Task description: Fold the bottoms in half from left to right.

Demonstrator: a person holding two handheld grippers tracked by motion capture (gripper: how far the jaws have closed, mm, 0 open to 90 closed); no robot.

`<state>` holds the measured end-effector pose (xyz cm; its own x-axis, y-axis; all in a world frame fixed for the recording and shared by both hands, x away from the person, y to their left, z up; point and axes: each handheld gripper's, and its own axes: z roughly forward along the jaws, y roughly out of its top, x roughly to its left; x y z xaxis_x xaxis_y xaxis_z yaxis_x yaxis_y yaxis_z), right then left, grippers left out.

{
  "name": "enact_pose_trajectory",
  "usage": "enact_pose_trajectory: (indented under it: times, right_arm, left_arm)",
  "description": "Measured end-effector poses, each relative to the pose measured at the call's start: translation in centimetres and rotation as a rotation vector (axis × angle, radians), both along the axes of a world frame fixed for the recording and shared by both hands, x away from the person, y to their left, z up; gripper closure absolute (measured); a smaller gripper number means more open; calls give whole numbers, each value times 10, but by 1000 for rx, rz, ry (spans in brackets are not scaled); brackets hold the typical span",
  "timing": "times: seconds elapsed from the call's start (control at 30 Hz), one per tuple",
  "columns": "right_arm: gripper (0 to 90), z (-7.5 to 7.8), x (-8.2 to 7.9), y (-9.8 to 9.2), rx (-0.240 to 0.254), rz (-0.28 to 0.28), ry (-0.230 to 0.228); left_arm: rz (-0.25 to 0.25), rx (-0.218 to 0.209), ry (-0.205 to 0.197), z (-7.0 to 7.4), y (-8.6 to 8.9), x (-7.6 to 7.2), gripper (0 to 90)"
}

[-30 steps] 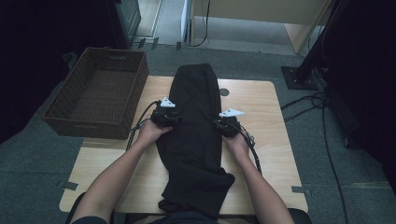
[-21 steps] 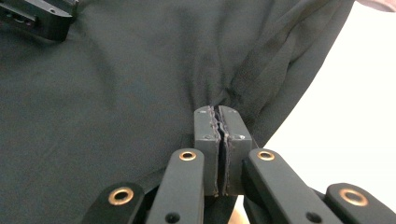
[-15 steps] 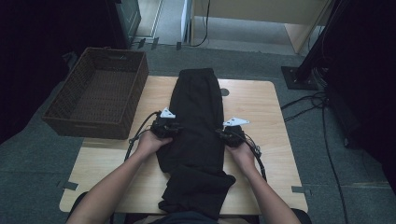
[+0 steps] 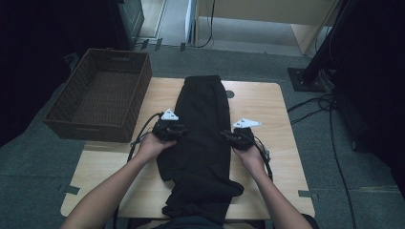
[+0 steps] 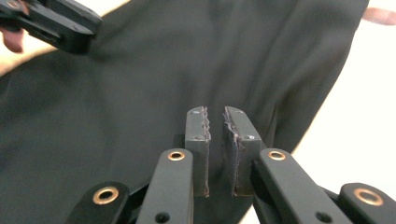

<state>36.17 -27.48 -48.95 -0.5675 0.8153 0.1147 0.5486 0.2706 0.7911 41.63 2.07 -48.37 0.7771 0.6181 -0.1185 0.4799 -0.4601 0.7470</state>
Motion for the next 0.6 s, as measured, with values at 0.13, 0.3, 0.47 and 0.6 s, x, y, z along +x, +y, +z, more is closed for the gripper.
enact_pose_trajectory:
  times: [0.13, 0.3, 0.47, 0.6]
  right_arm:
    - [721, 5, 35, 7, 20, -9, 3]
    - [705, -7, 69, 12, -8, -33, 32]
    - [723, -19, 85, 9, -14, -62, 58]
    - [724, -23, 88, 10, -29, -67, 70]
  left_arm:
    - [28, -8, -7, 3, -8, 31, 696]
    - [24, 7, 0, -5, -13, 56, 709]
    - [25, 46, 2, -14, -10, 69, 711]
    - [22, 58, 14, -21, -9, 71, 710]
